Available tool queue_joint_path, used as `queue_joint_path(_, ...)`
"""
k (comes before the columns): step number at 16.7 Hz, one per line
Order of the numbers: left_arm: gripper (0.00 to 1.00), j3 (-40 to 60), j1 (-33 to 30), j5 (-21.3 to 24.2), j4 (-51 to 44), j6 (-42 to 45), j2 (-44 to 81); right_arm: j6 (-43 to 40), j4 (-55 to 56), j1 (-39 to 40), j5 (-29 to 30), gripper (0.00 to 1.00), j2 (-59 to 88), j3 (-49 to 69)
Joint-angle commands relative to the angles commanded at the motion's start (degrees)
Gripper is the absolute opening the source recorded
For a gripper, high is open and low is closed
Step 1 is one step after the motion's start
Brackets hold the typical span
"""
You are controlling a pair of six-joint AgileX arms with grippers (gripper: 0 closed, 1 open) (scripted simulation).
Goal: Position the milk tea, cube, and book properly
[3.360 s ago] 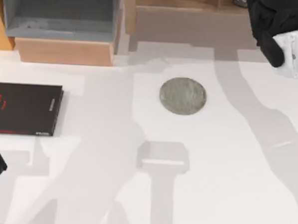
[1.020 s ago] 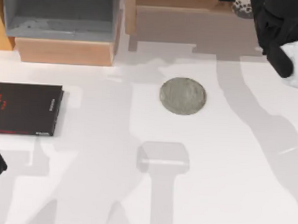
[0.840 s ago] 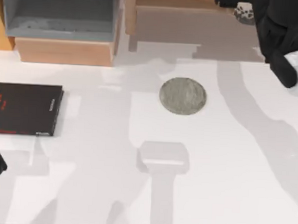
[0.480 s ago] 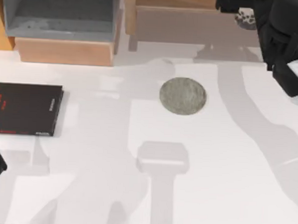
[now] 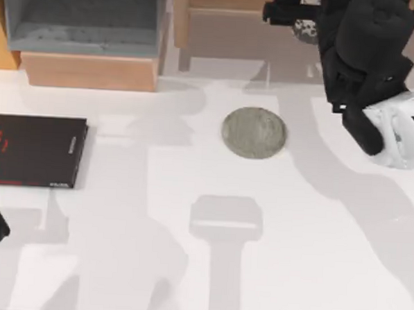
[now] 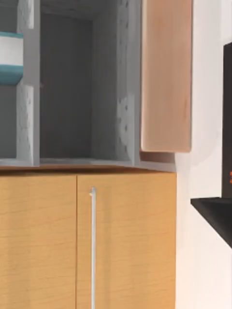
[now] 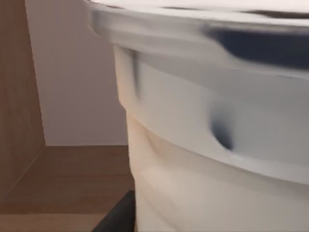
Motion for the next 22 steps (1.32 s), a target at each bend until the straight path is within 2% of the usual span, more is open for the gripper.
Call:
queue_joint_path(10, 1.00, 0.0, 0.0, 0.0, 0.0, 0.0, 0.0, -0.5, 14.0, 11.2, 13.3, 0.00, 15.7, -2.8)
queue_joint_path(16, 1.00, 0.0, 0.0, 0.0, 0.0, 0.0, 0.0, -0.4, 14.6, 11.2, 13.7, 0.00, 16.2, -2.8)
queue_joint_path(22, 1.00, 0.0, 0.0, 0.0, 0.0, 0.0, 0.0, -0.5, 20.0, 11.5, 13.9, 0.00, 21.6, -2.6)
